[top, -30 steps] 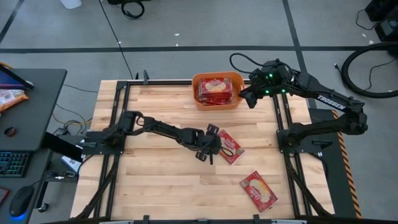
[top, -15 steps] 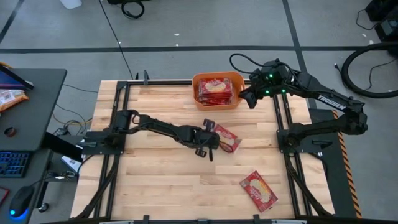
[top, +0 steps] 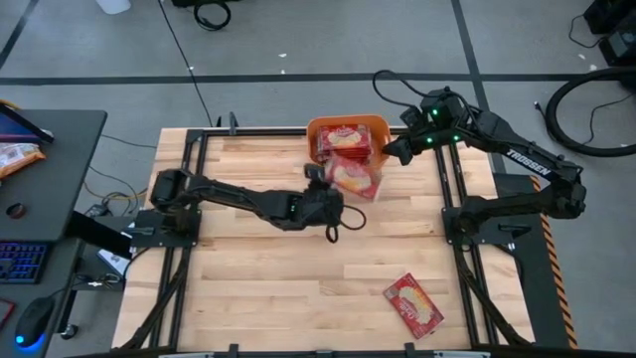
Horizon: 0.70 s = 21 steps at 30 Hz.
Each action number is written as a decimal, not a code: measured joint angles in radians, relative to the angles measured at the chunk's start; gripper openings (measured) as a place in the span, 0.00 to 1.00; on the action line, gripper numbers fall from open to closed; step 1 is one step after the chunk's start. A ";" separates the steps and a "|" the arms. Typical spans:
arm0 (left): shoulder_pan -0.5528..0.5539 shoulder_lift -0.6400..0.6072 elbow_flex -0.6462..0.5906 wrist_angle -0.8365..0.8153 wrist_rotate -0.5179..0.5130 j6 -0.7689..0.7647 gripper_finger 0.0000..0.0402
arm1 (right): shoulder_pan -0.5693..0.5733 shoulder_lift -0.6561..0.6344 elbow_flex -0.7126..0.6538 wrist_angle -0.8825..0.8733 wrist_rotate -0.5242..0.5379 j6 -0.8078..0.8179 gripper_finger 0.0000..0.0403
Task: Sort popcorn bags into baskets
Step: Put the popcorn pack into the orange bin
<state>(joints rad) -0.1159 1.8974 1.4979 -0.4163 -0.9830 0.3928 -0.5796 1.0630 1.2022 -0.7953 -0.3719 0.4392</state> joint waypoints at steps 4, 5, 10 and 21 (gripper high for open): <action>0.004 -0.034 0.000 0.015 -0.145 0.035 0.00 | -0.010 0.000 0.000 0.048 0.011 0.062 0.26; 0.006 -0.040 0.000 0.015 -0.179 0.042 0.00 | -0.013 0.000 0.000 0.068 0.017 0.077 0.26; 0.024 -0.050 0.000 0.036 -0.318 0.045 0.01 | -0.016 0.000 0.000 0.177 0.042 0.172 0.28; 0.054 -0.051 0.000 0.285 -0.457 0.135 0.02 | -0.012 0.000 0.000 0.283 0.038 0.296 0.41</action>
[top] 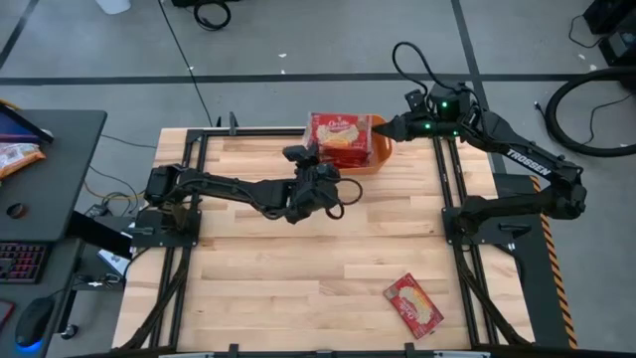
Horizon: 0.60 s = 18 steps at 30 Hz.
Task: Sort popcorn bags into baskets
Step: Put the popcorn pack into the orange bin
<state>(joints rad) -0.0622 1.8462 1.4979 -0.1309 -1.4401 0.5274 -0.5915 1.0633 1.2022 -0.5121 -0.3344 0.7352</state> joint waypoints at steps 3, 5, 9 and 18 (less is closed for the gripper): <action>0.012 0.000 0.000 0.062 0.000 0.028 0.02 | -0.002 0.006 0.000 -0.014 -0.003 0.031 0.45; 0.020 0.000 0.000 0.101 0.000 0.039 0.02 | -0.002 0.012 0.000 -0.014 -0.007 0.052 0.47; 0.028 0.000 0.000 0.185 0.000 0.093 0.02 | -0.002 0.029 0.000 -0.012 -0.003 0.071 0.49; 0.033 0.000 0.000 0.260 0.047 0.166 0.02 | -0.002 0.108 0.000 0.188 -0.006 0.077 0.47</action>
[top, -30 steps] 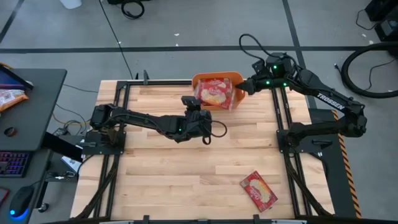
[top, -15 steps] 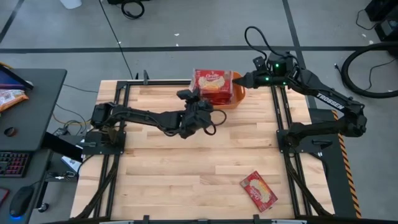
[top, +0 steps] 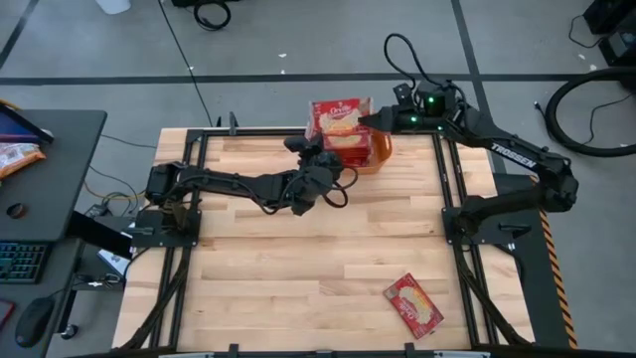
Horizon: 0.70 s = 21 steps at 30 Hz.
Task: Sort popcorn bags into baskets
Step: Put the popcorn pack into the orange bin
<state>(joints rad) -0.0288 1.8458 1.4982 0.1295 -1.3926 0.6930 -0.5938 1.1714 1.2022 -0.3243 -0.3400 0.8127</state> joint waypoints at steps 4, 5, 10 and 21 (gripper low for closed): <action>0.000 0.000 0.000 -0.001 0.002 0.001 0.02 | 0.003 0.047 0.000 0.016 -0.004 -0.016 0.41; 0.000 0.000 0.000 -0.001 0.001 0.001 0.02 | 0.004 0.056 0.000 0.017 -0.003 -0.026 0.38; -0.001 0.000 0.000 -0.001 -0.006 0.002 0.02 | 0.003 0.073 0.000 0.019 -0.017 -0.045 0.22; -0.004 -0.008 0.000 0.001 0.012 -0.018 0.03 | -0.006 0.059 0.000 0.060 -0.029 -0.079 0.07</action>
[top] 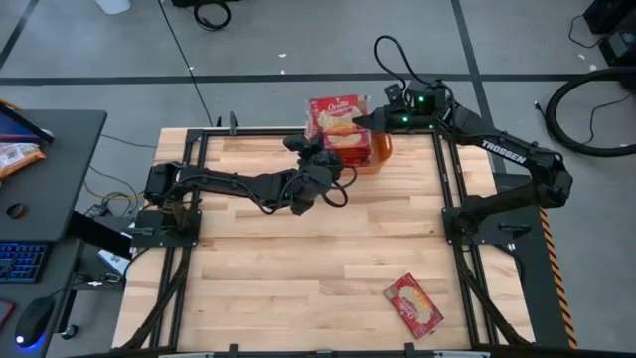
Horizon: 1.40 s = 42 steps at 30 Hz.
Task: Sort popcorn bags into baskets
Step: Put the popcorn pack into the orange bin
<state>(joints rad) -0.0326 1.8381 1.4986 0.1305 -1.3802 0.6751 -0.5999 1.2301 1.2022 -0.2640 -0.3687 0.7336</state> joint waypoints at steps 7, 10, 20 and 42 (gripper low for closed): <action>-0.004 0.000 0.000 -0.002 0.101 -0.149 0.21 | 0.000 0.000 0.000 -0.006 -0.001 0.002 0.10; -0.015 0.000 0.000 -0.003 0.102 -0.172 0.32 | 0.000 0.000 0.000 -0.009 -0.001 0.000 0.08; -0.101 -0.068 0.002 -0.137 0.031 -0.412 0.42 | -0.057 0.011 0.000 -0.046 0.038 -0.049 0.09; -0.110 -0.361 0.000 -0.839 0.719 -1.086 0.22 | -0.168 0.386 0.000 -0.155 0.105 -0.216 0.09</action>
<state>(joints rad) -0.1426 1.4768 1.4990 -0.7085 -0.6613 -0.4105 -0.7675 1.6161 1.2022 -0.4189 -0.2633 0.5179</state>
